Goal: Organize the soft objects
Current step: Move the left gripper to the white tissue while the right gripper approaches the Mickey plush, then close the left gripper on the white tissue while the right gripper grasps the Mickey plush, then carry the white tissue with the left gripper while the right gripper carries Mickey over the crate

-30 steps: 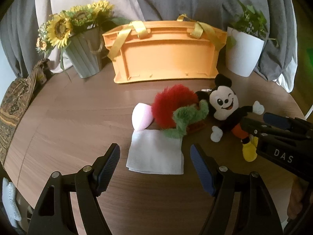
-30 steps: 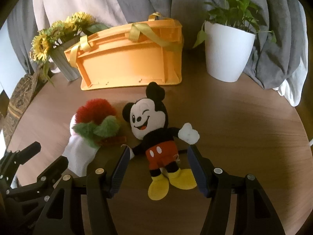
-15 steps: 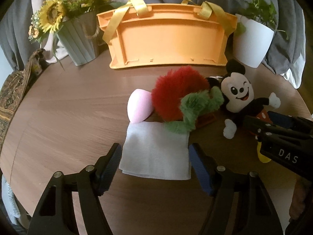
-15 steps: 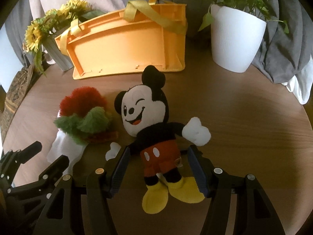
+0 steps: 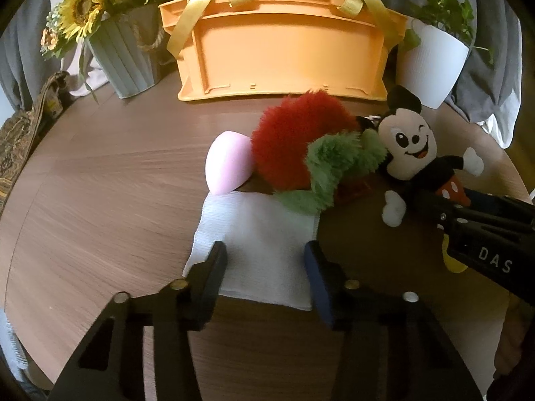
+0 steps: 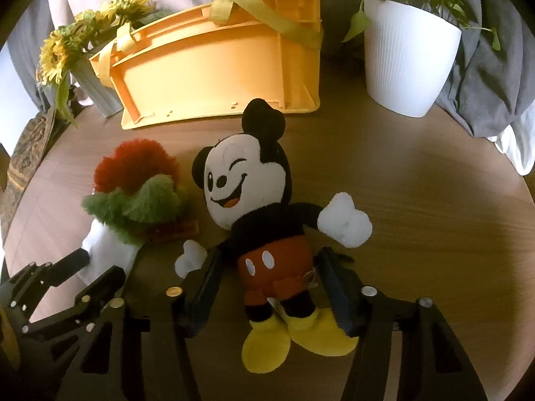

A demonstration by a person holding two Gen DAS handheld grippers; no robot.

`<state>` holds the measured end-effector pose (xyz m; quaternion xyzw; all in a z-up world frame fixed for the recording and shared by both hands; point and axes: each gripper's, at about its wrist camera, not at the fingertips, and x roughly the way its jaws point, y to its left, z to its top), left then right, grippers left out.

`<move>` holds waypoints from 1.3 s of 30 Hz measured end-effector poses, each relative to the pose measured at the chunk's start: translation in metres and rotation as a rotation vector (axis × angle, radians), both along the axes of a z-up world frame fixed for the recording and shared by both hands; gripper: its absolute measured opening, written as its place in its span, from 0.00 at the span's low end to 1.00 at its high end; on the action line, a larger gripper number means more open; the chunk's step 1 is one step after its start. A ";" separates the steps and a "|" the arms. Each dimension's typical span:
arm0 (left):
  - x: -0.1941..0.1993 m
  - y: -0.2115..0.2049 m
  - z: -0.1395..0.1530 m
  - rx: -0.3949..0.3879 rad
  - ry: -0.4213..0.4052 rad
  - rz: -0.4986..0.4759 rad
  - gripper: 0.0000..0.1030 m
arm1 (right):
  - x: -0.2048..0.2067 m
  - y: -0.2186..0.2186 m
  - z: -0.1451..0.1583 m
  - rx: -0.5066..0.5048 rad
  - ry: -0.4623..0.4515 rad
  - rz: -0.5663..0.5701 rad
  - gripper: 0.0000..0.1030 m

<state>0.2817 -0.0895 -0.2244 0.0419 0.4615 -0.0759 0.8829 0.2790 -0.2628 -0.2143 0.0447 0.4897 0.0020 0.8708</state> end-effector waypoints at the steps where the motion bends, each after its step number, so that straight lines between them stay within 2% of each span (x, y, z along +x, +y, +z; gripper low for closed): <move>1: 0.000 0.000 0.000 -0.001 -0.002 -0.002 0.34 | -0.001 0.001 0.000 0.000 0.003 0.003 0.49; 2: 0.000 0.000 0.000 -0.001 -0.005 -0.005 0.32 | -0.001 0.001 0.000 -0.001 0.004 0.004 0.45; 7: -0.001 -0.001 0.001 -0.012 -0.003 -0.015 0.12 | -0.006 0.001 0.000 -0.003 -0.002 0.004 0.42; 21: -0.024 -0.004 0.037 -0.044 -0.074 -0.024 0.12 | -0.025 -0.005 0.025 0.017 -0.051 -0.026 0.41; 39: -0.042 0.005 0.105 -0.069 -0.254 -0.039 0.12 | -0.043 -0.001 0.083 0.026 -0.179 -0.045 0.41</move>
